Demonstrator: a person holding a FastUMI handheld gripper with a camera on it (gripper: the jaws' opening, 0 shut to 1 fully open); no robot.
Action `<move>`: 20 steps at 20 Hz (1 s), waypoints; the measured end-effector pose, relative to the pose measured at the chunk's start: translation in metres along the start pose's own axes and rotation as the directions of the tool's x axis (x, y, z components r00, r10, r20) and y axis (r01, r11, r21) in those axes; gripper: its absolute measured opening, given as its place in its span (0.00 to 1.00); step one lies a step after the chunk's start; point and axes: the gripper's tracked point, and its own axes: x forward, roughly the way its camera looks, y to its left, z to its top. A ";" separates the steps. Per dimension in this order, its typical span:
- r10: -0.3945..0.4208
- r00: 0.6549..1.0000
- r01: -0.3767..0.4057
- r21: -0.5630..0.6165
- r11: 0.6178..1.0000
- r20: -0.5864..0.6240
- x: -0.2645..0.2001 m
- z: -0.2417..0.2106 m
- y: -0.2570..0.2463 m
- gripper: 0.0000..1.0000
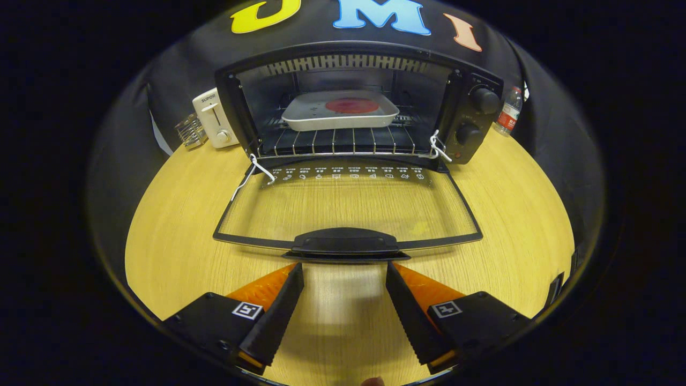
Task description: Open the toaster oven, put the food inside, and close the toaster oven door.
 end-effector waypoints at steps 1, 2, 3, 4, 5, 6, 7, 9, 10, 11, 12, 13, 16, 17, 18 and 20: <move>-0.008 1.000 0.008 0.002 1.000 0.005 0.001 0.001 -0.002 0.97; -0.010 1.000 0.010 0.010 1.000 0.008 0.002 0.001 -0.001 0.97; -0.011 1.000 0.011 0.007 1.000 0.014 0.000 0.002 -0.001 0.95; -0.013 1.000 0.013 0.001 1.000 0.021 0.001 0.002 -0.001 0.95; -0.015 0.999 0.015 -0.002 1.000 0.040 -0.001 0.004 -0.001 0.95; -0.014 0.998 0.014 -0.002 1.000 0.053 -0.002 0.004 -0.001 0.95; -0.012 0.998 0.012 0.000 1.000 0.063 -0.004 0.005 0.000 0.95; -0.009 0.997 0.008 0.003 1.000 0.081 -0.011 0.008 -0.001 0.96; -0.007 0.996 0.007 0.005 1.000 0.092 -0.014 0.009 0.000 0.95; -0.006 0.994 0.006 0.004 1.000 0.106 -0.018 0.011 0.000 0.95; -0.006 0.992 0.006 0.003 1.000 0.123 -0.022 0.013 0.000 0.95; -0.005 0.991 0.005 0.002 1.000 0.132 -0.024 0.015 0.000 0.95; 0.005 0.990 -0.008 0.020 1.000 0.142 -0.032 0.020 0.001 0.95; 0.007 0.988 -0.012 0.030 0.999 0.155 -0.035 0.023 0.001 0.95; 0.005 0.984 -0.011 0.033 0.999 0.176 -0.037 0.025 0.001 0.96; -0.006 0.976 -0.001 0.028 1.000 0.218 -0.042 0.031 0.001 0.96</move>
